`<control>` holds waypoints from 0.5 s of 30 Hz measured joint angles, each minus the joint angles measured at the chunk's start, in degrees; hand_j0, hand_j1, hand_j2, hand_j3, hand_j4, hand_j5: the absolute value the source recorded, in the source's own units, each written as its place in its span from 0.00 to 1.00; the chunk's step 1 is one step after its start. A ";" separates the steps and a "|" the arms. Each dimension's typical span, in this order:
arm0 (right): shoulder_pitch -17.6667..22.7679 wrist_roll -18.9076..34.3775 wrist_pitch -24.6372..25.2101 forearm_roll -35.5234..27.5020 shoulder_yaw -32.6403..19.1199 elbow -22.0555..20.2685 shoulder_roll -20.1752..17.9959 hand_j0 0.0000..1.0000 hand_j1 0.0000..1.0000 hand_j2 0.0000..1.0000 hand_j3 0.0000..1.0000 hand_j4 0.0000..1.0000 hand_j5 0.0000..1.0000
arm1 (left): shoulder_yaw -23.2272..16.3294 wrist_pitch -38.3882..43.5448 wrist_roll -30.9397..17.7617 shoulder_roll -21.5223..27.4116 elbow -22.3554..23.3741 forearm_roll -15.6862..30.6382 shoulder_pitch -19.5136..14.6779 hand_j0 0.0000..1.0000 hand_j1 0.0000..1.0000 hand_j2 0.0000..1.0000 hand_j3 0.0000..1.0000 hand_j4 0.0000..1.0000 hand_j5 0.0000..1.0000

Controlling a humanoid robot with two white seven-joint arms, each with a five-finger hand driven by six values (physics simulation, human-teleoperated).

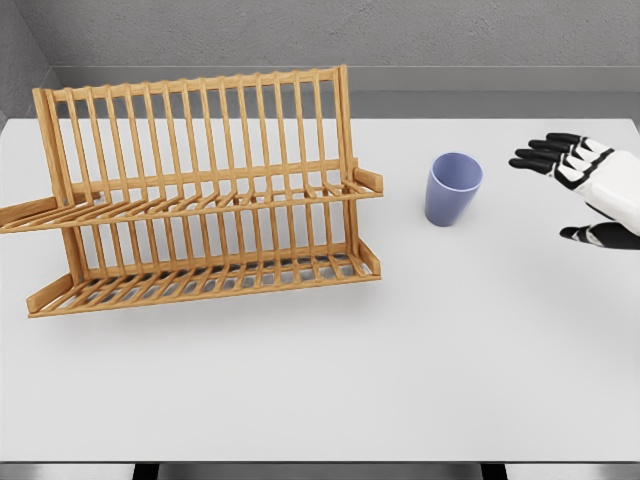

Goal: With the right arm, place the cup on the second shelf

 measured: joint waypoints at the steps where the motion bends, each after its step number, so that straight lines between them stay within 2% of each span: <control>1: -0.09 0.01 0.00 -0.02 0.06 -0.03 0.00 1.00 1.00 1.00 1.00 1.00 1.00 | 0.00 0.00 0.00 0.00 0.00 0.00 0.00 1.00 1.00 1.00 1.00 1.00 1.00; 5: -1.05 -0.42 0.93 -0.41 -0.08 0.10 -0.19 1.00 1.00 1.00 1.00 1.00 1.00 | 0.00 0.00 0.00 0.00 -0.02 -0.01 0.00 1.00 1.00 1.00 1.00 1.00 1.00; 7: -5.76 1.27 2.04 -0.25 -0.11 0.31 -0.08 1.00 1.00 1.00 1.00 1.00 1.00 | 0.01 0.00 0.00 0.00 -0.03 0.00 0.00 1.00 1.00 1.00 1.00 1.00 1.00; 11: -19.32 21.43 4.13 -0.45 0.54 1.29 1.95 1.00 1.00 1.00 1.00 1.00 1.00 | 0.01 0.00 0.00 0.00 -0.03 -0.01 0.00 1.00 1.00 1.00 1.00 1.00 1.00; 12: -25.31 26.78 5.54 -0.56 2.72 2.20 3.22 1.00 1.00 1.00 1.00 1.00 1.00 | 0.01 0.00 0.00 0.00 -0.02 -0.01 0.00 1.00 1.00 1.00 1.00 1.00 1.00; 13: -31.37 30.86 6.65 -0.63 7.36 4.40 5.33 1.00 1.00 1.00 1.00 1.00 1.00 | 0.01 0.00 0.00 0.00 -0.03 -0.01 0.00 1.00 1.00 1.00 1.00 1.00 1.00; 15: -42.19 35.86 8.06 -0.80 16.78 9.35 9.34 1.00 1.00 1.00 1.00 1.00 1.00 | -0.01 -0.01 0.00 0.00 0.01 -0.01 0.00 1.00 1.00 1.00 1.00 1.00 1.00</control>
